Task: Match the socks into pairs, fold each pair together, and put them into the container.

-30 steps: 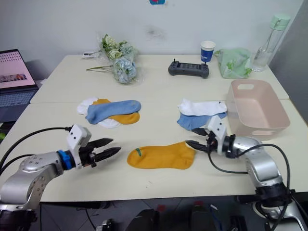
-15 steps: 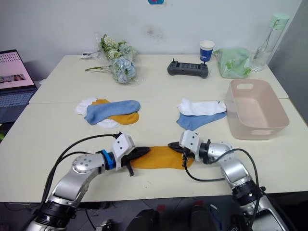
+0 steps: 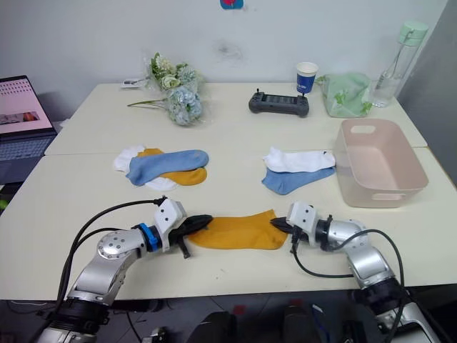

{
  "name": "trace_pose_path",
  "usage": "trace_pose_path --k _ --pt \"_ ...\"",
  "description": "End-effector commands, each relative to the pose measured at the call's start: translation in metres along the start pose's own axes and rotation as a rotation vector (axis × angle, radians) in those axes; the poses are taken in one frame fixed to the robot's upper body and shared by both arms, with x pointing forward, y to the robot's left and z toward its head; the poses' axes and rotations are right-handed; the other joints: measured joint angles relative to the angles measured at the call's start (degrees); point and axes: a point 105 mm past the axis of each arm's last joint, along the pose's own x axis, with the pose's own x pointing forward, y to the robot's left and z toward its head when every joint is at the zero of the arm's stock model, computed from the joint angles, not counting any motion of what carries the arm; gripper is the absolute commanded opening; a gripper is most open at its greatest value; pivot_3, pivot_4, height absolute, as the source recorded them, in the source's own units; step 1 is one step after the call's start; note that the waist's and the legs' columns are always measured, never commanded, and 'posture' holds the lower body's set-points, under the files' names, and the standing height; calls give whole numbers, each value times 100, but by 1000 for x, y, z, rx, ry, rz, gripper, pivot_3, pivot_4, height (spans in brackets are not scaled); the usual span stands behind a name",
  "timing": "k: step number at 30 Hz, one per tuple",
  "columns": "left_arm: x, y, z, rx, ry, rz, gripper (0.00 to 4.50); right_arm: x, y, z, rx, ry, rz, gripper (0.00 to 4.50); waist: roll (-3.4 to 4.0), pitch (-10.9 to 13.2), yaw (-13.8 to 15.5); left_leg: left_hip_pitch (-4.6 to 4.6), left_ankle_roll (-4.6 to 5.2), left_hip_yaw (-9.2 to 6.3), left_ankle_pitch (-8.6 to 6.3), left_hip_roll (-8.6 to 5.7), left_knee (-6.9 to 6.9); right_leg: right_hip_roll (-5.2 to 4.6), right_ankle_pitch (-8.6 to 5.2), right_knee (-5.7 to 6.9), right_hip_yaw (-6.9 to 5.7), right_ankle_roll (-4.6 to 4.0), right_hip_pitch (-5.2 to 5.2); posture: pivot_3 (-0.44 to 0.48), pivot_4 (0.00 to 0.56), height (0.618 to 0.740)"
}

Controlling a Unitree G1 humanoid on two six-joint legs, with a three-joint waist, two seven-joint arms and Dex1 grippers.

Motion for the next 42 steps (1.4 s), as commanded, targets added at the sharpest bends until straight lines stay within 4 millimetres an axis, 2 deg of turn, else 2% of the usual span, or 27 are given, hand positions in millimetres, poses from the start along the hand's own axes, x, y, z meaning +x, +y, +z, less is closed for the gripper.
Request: trace_pose_path --k 1,5,8,12,15,18,21,27,29,33,36,37,40,42 --pt "-13 7 16 2 -53 5 41 -7 0 23 3 -85 18 0 0 0 -2 0 0 -1 0 1 0 0 0 0 0 0 0 0 150 740" --pt "-22 6 33 51 -85 -19 41 -4 12 48 -22 -155 100 0 1 2 -12 -16 -1 -6 0 4 1 0 0 1 1 0 -14 0 150 740" --pt "-29 -7 31 79 -49 -90 41 3 22 52 -28 -143 150 0 1 1 -11 -17 -1 -7 1 3 1 -1 0 -4 0 0 -12 0 150 740" --pt "-30 -25 16 98 17 -169 41 12 30 36 -22 -66 181 0 2 2 3 -17 0 -6 0 3 -1 -1 0 -7 1 -1 -12 0 150 740" --pt "-25 -20 2 59 59 -116 41 13 30 22 -12 -17 173 0 2 2 22 -18 13 -6 -7 -3 1 0 0 -7 -1 -1 -10 0 150 740" --pt "-29 -19 -14 28 109 -101 41 3 28 8 2 31 164 0 1 2 23 -18 17 -6 -9 -4 3 13 0 -6 -3 0 -10 0 150 740" --pt "-34 -19 -21 -2 130 -90 41 -11 26 -1 23 68 155 0 1 1 22 -14 16 -6 -9 -3 1 11 0 -7 -1 0 -6 0 150 740" --pt "-44 -9 -17 -60 104 -44 41 -28 20 -11 17 115 138 0 1 -1 19 8 23 -5 -13 3 -3 9 0 -10 1 0 15 0 150 740" --pt "-48 -8 -11 -73 82 -43 41 -31 16 -6 24 96 122 0 1 -1 10 8 23 -5 -13 5 -3 10 0 -10 2 0 15 0 150 740" --pt "-53 -1 7 -104 13 -17 41 -35 10 20 75 -17 87 0 1 0 13 0 22 -8 -13 5 -2 9 0 -10 1 0 7 0 150 740" --pt "-65 13 16 -197 -55 73 41 -41 -11 34 110 -78 -49 0 0 1 9 -12 21 -11 -12 5 -1 0 0 -10 -1 -1 -3 0 150 740" --pt "-70 18 16 -219 -66 110 204 -44 -19 35 112 -88 -106 0 1 1 9 -12 21 -12 -12 6 0 0 0 -10 -2 -1 -3 0 150 740" --pt "-85 39 11 -269 -90 271 933 -54 -39 30 156 -105 -261 598 1 1 13 -12 21 -12 -12 4 -1 -1 0 -11 -2 -1 -3 0 150 740" --pt "-94 53 6 -291 -108 400 1592 -58 -47 23 179 -101 -337 1304 0 1 19 -12 20 -11 -12 3 -2 -2 0 -12 -3 -1 -3 0 150 740"
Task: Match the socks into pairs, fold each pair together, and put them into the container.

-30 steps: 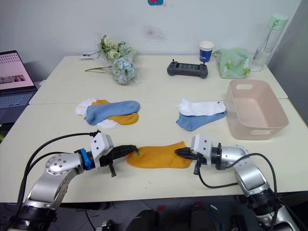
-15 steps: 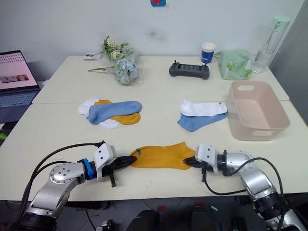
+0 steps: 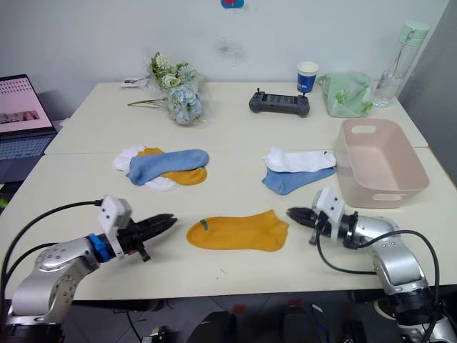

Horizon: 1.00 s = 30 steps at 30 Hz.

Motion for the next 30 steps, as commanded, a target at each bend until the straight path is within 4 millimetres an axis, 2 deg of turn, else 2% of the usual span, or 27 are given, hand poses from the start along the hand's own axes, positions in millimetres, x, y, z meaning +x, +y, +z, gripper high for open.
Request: trace_pose_path --k 1,6,9,13,16,19,24,27,30 --pt "-10 26 7 -24 -74 197 1903 -7 -20 -1 17 -27 -137 1655 0 0 3 0 -1 0 1 0 0 0 0 -1 -1 0 1 0 150 740" --pt "-12 34 -3 -30 -92 351 3515 -5 -21 -12 21 -25 -180 3443 0 0 3 -1 -15 6 9 0 1 -2 0 -2 2 0 0 0 150 740" --pt "-12 37 -5 -14 -96 393 4479 2 -14 -8 24 -39 -159 4483 0 0 -6 -2 -20 7 11 1 0 -2 0 0 3 0 -2 0 150 740" --pt "-8 45 -2 40 -79 435 4479 18 7 10 -20 -72 -32 4483 0 0 -8 -1 -20 8 11 2 0 -1 0 2 4 0 -3 0 150 740" --pt "0 54 4 78 -74 458 4479 28 13 27 -47 -103 16 4483 0 0 -3 -2 -20 6 12 1 2 0 0 2 1 0 -3 0 150 740" --pt "26 55 14 148 -58 391 4479 44 19 52 -100 -139 76 4483 0 0 -3 -3 -22 4 12 -3 3 2 1 4 -4 0 -3 0 150 740" --pt "65 45 17 169 -26 263 4479 55 26 73 -140 -142 136 4483 -1 -1 -7 -17 -23 -2 13 -4 2 13 1 -11 -12 0 -9 0 150 740" --pt "89 42 17 180 17 212 4479 57 30 80 -144 -140 156 4483 -1 -1 0 -25 -24 -8 14 -8 6 11 2 -12 -19 0 -12 0 150 740" --pt "106 40 14 198 60 175 4479 57 31 81 -141 -134 158 4483 -2 -1 -8 -26 -24 -10 14 -9 8 12 2 -7 -24 1 -12 0 150 740"
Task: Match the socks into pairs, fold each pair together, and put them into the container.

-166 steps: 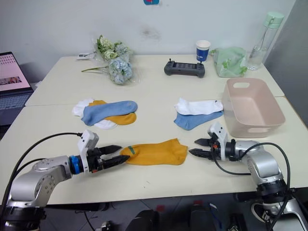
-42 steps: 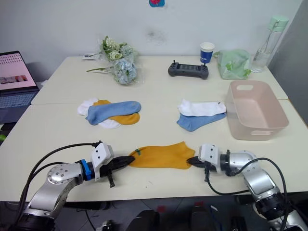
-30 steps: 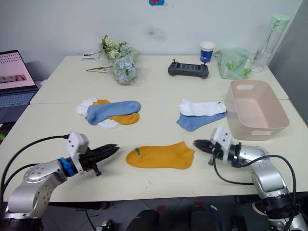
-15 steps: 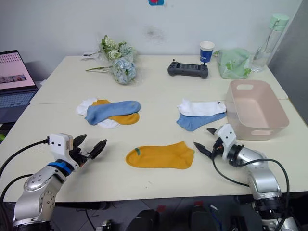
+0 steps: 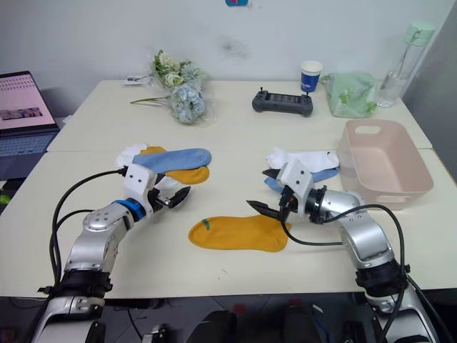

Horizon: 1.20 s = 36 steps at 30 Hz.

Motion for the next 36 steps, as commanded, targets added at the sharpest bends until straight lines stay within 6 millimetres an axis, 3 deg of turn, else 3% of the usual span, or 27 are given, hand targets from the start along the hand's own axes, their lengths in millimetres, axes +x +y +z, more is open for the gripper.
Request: trace_pose_path --k 1,3,6,18,23,26,30,36 --pt "13 -3 3 42 17 -22 4479 -1 2 15 -33 -32 11 4483 -1 0 -4 0 0 0 0 0 0 0 0 1 -2 0 0 0 150 740" --pt "19 0 1 45 42 -8 4479 -2 1 13 -29 -23 -4 4483 0 0 -15 0 0 2 0 0 0 0 0 2 -5 0 -3 0 150 740" --pt "23 5 2 41 54 7 3905 -5 2 11 -22 -13 -17 4500 0 0 -13 1 0 0 0 0 2 0 0 9 -8 0 -4 0 150 740" --pt "25 4 24 45 -50 6 19 -5 2 11 -4 -19 -45 4500 -1 0 -19 1 0 3 0 -1 4 -12 0 20 -6 0 -11 0 150 740" --pt "14 -2 43 52 -118 -10 19 -4 2 10 2 -24 -51 4500 -1 0 -20 -2 0 1 0 -1 4 -15 0 19 -1 0 -13 0 150 740" --pt "4 -16 59 61 -171 -76 19 -4 0 10 6 -27 -56 4500 -1 0 -23 -3 0 2 0 0 3 -17 0 19 6 0 -15 0 150 740" --pt "-12 -51 72 78 -190 -249 19 -3 -3 8 9 -27 -66 4500 -1 0 -20 -3 0 2 0 0 3 -17 0 19 12 0 -14 0 150 740" --pt "-19 -96 63 77 -138 -427 19 2 -2 5 -14 -16 -52 4500 0 0 -14 0 0 5 0 0 2 -16 0 19 14 0 -10 0 150 740"
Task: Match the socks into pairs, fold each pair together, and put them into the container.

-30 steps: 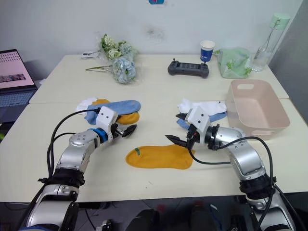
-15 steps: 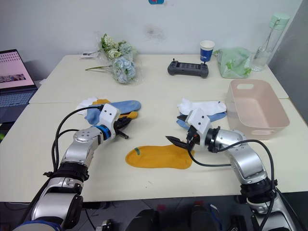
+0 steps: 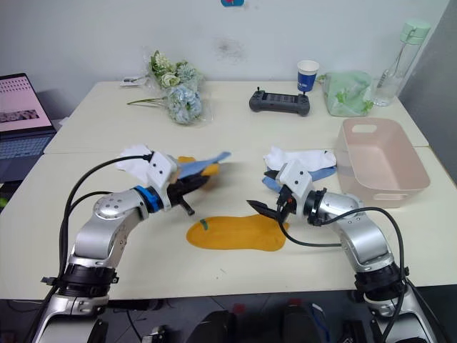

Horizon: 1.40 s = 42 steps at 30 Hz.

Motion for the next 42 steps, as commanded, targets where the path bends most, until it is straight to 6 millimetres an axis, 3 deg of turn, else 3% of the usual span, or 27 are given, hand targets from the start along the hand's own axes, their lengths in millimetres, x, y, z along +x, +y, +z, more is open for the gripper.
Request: trace_pose_path --k 1,8,12,15,19,26,33,34,38,42 --pt "6 -19 14 -7 -53 -68 19 4 0 10 -73 -32 8 4500 0 0 0 0 0 1 0 0 0 0 0 0 0 0 0 0 150 740" --pt "11 -43 25 -41 -69 -161 19 25 4 8 -300 -11 51 4500 0 0 -34 3 0 9 0 3 -1 6 0 2 -1 0 -1 0 150 740" --pt "9 -46 25 -52 -52 -186 19 33 5 11 -374 -33 73 4500 0 0 -36 3 0 6 0 5 -1 7 0 1 0 0 0 0 150 740" --pt "8 -46 23 -66 -41 -189 0 36 9 11 -432 -44 106 3910 0 0 -30 2 0 6 0 3 0 19 0 -2 0 0 1 0 150 740" --pt "6 -44 22 -66 -32 -184 0 35 9 10 -509 -51 121 2639 0 0 -21 3 0 7 0 3 0 19 0 -2 3 0 0 0 150 740" --pt "6 -45 23 -70 -32 -198 0 36 12 9 -472 -72 135 229 0 0 -19 2 0 6 0 4 0 21 0 -1 4 0 1 0 150 740" --pt "4 -40 25 -73 -47 -181 0 35 11 6 -466 -64 128 105 0 0 -18 3 0 6 0 4 0 21 0 -1 4 0 1 0 150 740" --pt "2 -39 25 -74 -49 -176 464 35 11 5 -462 -63 127 0 0 0 -18 3 0 6 0 4 0 21 0 -1 5 0 1 0 150 740" --pt "-8 -35 18 -93 -38 -181 1430 33 10 0 -455 -54 125 0 0 0 -31 4 0 7 0 5 -1 21 0 -1 6 0 0 0 150 740" --pt "-22 -14 20 -110 -58 -118 2602 30 12 -4 -447 -44 130 0 0 0 -27 3 0 5 0 7 -1 20 0 -1 6 0 -1 0 150 740"
